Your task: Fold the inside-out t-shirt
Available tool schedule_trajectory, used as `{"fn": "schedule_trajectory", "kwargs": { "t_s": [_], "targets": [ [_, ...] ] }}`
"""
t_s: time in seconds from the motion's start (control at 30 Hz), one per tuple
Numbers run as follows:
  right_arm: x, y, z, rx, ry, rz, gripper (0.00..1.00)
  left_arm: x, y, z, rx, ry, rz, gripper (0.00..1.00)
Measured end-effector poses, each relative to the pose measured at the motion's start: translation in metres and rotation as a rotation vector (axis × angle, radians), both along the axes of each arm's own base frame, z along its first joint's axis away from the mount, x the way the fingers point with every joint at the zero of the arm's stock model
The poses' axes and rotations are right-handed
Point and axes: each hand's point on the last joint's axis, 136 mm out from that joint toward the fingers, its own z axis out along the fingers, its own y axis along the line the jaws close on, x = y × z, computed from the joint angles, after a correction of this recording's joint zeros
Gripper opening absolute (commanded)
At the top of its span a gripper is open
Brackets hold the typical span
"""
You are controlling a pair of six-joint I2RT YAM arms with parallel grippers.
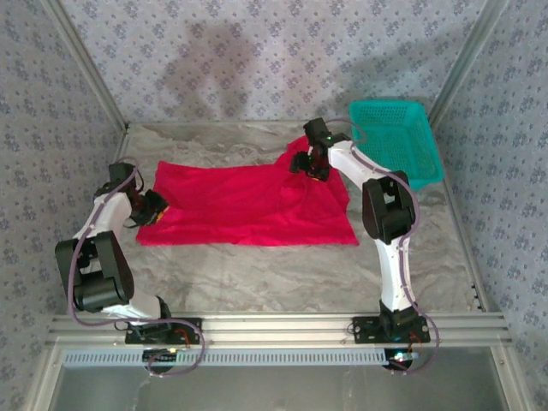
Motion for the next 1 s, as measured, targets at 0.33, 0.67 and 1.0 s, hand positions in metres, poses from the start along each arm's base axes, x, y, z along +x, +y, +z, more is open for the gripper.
{"fn": "schedule_trajectory", "kwargs": {
  "t_s": [0.33, 0.67, 1.0],
  "targets": [
    [-0.030, 0.048, 0.018, -0.153, -0.090, 0.182, 0.55, 0.000, 0.000, 0.000, 0.000, 0.001, 0.000, 0.25],
    [-0.042, 0.070, -0.031, -0.296, -0.065, 0.338, 0.55, 0.000, -0.002, 0.000, 0.000, 0.001, -0.006, 0.24],
    [-0.033, 0.069, -0.045, -0.362, -0.080, 0.389, 0.23, 0.000, -0.002, 0.000, 0.000, 0.001, -0.006, 0.22]
  ]
}}
